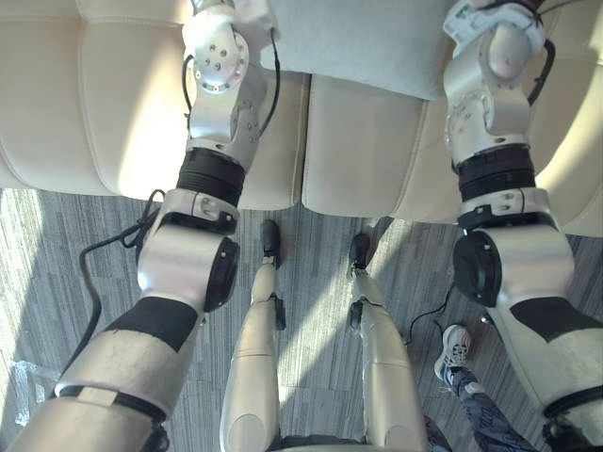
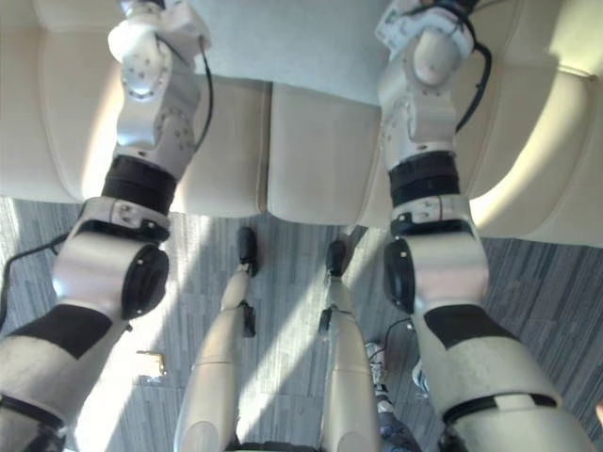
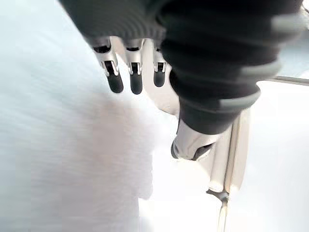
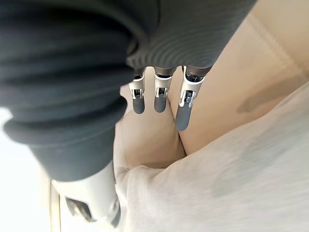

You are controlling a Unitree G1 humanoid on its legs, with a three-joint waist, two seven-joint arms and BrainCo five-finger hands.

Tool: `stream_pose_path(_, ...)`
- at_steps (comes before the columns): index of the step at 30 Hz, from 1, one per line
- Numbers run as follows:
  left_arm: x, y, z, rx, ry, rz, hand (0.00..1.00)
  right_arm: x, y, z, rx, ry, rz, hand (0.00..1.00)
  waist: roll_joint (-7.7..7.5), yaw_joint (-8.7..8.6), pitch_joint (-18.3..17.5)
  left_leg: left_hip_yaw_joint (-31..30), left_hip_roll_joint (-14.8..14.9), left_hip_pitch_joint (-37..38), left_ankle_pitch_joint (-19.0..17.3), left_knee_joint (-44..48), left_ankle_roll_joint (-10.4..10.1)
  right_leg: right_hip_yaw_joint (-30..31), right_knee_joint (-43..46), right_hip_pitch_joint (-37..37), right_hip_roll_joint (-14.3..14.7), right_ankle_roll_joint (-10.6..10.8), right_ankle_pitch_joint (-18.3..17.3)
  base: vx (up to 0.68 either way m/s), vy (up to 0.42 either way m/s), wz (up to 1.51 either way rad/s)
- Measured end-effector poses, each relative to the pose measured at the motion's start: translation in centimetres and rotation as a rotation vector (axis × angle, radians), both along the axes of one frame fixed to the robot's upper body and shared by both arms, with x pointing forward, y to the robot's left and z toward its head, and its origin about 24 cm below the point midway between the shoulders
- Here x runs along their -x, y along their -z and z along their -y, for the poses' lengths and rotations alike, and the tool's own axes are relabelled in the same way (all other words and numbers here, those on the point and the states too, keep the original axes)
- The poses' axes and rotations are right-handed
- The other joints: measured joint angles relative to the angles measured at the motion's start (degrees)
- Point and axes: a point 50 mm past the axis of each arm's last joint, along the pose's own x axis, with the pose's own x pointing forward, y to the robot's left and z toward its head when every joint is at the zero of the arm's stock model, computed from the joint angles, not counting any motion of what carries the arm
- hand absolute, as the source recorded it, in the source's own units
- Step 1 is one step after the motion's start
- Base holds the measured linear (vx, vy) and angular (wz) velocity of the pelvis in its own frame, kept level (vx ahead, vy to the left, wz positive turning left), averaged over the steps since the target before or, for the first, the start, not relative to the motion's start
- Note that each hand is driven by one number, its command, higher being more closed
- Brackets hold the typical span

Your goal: Pick up cushions and gather them together orderly.

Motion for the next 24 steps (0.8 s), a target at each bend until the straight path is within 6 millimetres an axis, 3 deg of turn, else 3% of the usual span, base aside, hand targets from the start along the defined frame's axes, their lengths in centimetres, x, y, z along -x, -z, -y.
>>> stream_pose_path(4,-0.7,3.1,-1.0,0.015,-0.016,-0.093,0.0,0.0,2.9,3.2,-0.032,0.056,-0.066,0.0,-0.02,-0.1,0.0,0.2,0.1,2.4,0.6,-2.0,-0.3,-0.1,0.8,1.3,0.1,0.0,-0.1,-0.02,-0.011,0.01)
stream_pose_path(6,-0.8,5.3,-1.6,0.024,-0.03,-0.142,0.0,0.3,5.4,5.2,-0.041,0.095,-0.114,0.0,-0.09,-0.3,0.0,0.0,0.0,4.5,0.8,-2.4,-0.2,-0.5,0.6,3.4,0.0,-0.1,-0.3,0.0,-0.029,0.07)
stream_pose_path(10,0.4,8.9,-1.3,-0.004,-0.017,-0.151,0.0,2.0,9.7,7.3,-0.035,0.14,-0.144,0.0,-0.09,-0.13,0.0,-0.7,-0.1,7.7,0.8,-2.4,-0.1,-1.5,0.8,7.1,-0.3,-0.2,-1.4,0.03,-0.046,0.13)
stream_pose_path(13,2.4,14.0,0.0,-0.039,0.021,-0.213,0.0,4.0,15.0,7.3,-0.053,0.134,-0.201,0.0,-0.2,-0.06,-0.1,-2.0,-0.3,11.7,0.0,-2.3,-0.4,-2.9,1.2,11.8,-0.6,-0.2,-3.2,0.08,-0.063,0.25)
stream_pose_path(18,6.7,23.4,1.0,-0.102,0.068,-0.419,0.0,8.4,25.0,4.8,-0.103,0.094,-0.393,0.0,-0.89,0.46,-1.7,-2.6,-0.8,17.3,-2.8,-1.1,-0.6,-3.9,3.9,17.3,-1.4,-0.2,-7.0,0.08,-0.061,0.14)
stream_pose_path(24,13.4,34.4,-1.2,-0.17,0.108,-0.773,0.0,15.9,36.2,2.9,-0.06,0.034,-0.791,0.0,-1.46,0.33,-6.8,-1.9,-0.3,24.5,-7.1,1.9,-0.9,-3.8,1.2,26.6,-0.9,0.0,-8.4,0.11,-0.027,-0.04)
